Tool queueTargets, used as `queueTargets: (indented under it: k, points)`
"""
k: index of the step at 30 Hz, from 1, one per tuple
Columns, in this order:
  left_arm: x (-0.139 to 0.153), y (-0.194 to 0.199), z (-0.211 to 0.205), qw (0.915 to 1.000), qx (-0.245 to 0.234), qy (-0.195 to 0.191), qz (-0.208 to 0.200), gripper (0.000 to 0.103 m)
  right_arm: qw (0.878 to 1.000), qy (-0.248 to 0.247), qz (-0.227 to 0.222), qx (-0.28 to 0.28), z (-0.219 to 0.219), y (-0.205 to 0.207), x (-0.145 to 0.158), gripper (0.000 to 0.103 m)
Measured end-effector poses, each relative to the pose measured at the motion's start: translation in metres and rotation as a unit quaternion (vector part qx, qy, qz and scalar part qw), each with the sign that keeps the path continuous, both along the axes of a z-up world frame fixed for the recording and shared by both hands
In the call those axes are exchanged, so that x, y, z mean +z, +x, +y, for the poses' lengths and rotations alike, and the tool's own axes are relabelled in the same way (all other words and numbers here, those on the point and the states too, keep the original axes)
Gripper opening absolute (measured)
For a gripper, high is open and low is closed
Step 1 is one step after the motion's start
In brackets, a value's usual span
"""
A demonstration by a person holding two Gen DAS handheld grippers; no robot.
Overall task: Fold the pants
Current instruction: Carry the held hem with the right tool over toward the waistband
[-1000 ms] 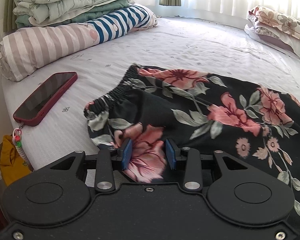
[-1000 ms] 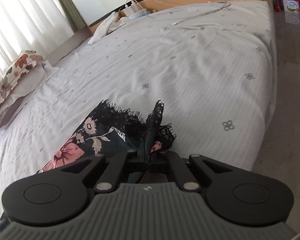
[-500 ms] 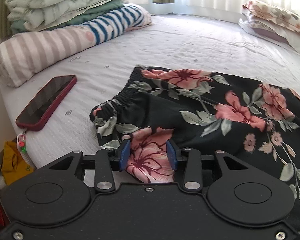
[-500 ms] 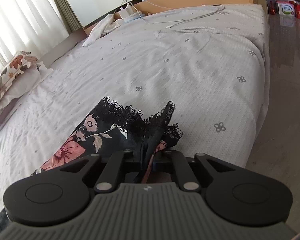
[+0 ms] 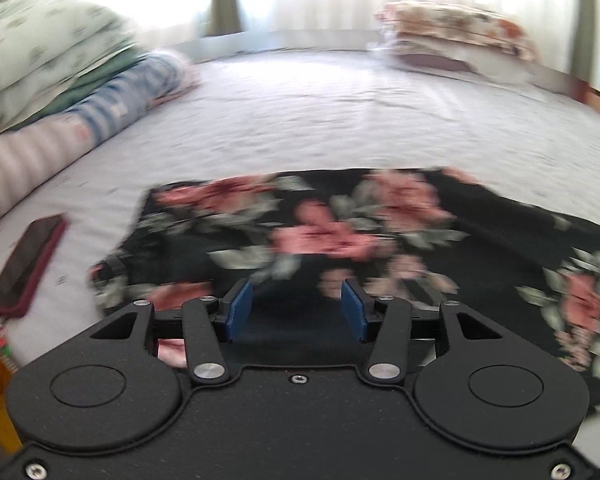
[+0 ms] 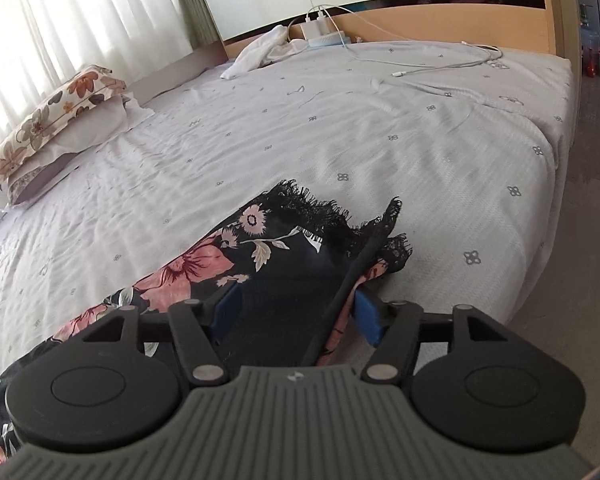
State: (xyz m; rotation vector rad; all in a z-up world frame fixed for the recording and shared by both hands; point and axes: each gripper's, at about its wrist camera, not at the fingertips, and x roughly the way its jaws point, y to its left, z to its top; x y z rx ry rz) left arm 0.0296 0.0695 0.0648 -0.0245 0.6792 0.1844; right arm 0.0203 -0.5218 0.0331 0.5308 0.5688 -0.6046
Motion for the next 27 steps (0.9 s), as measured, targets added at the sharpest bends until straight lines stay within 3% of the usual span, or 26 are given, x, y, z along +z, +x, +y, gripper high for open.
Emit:
queueTargets:
  k: [7, 14, 20, 24, 27]
  points:
    - [-0.006, -0.007, -0.075, 0.995, -0.098, -0.018, 0.008, 0.048, 1.0, 0.024, 0.0, -0.02, -0.009, -0.012, -0.014, 0.075]
    - [-0.008, -0.021, -0.153, 0.9805, -0.196, -0.002, -0.013, 0.048, 0.999, 0.026, -0.012, -0.015, -0.014, -0.015, -0.019, 0.075]
    - [-0.039, -0.03, -0.163, 0.9796, -0.195, 0.018, 0.043, 0.047, 0.999, 0.025, -0.024, -0.014, -0.019, -0.014, -0.023, 0.075]
    - [-0.039, -0.046, -0.161, 0.9779, -0.202, 0.048, 0.028, 0.048, 0.999, 0.021, -0.031, -0.011, -0.022, -0.014, -0.026, 0.075]
    - [-0.029, -0.042, -0.167, 0.9782, -0.204, 0.027, 0.029, 0.047, 0.999, 0.016, -0.035, -0.01, -0.024, -0.013, -0.028, 0.075]
